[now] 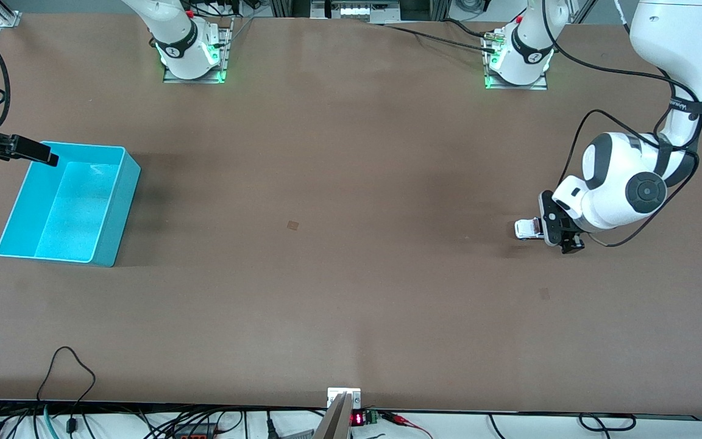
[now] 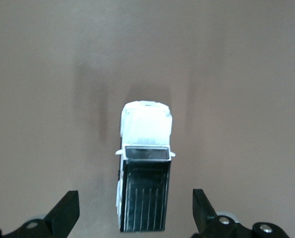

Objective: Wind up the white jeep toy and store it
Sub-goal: 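Close the left gripper on the jeep's black roof, then press the jeep down and drag it backward with the left gripper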

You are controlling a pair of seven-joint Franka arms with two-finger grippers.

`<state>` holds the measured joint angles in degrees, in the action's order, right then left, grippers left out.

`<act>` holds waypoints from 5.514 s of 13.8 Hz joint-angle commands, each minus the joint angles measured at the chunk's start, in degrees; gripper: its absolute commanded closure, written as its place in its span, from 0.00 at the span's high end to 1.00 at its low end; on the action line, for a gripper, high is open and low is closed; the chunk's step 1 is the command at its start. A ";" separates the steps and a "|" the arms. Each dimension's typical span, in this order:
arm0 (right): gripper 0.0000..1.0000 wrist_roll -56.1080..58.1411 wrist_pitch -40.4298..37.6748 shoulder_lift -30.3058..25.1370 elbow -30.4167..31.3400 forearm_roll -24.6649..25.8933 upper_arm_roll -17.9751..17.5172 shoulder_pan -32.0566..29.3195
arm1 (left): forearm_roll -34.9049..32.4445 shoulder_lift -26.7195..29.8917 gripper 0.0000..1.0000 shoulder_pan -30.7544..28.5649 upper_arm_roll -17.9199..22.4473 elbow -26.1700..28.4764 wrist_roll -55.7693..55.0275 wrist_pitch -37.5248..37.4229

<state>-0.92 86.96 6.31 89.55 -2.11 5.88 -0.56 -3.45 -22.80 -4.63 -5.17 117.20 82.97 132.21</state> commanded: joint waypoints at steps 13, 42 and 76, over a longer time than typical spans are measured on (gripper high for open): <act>1.00 -0.57 -0.83 0.19 -0.26 -0.53 -0.17 -0.31 | 0.64 -0.49 1.00 -2.40 -1.16 5.84 8.35 8.32; 1.00 -0.66 -0.74 0.20 -0.43 -0.35 -0.17 -0.58 | 0.29 1.52 0.35 -3.10 -1.43 10.41 10.55 8.59; 1.00 -0.66 -1.09 0.11 -0.43 2.73 0.00 -1.02 | -3.22 -4.35 0.26 -11.62 -1.51 8.13 10.02 8.24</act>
<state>-1.04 86.09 6.50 89.55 -0.05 6.26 -1.58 -4.16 -21.98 -13.69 -6.30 126.31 92.55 140.57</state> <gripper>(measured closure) 0.000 0.489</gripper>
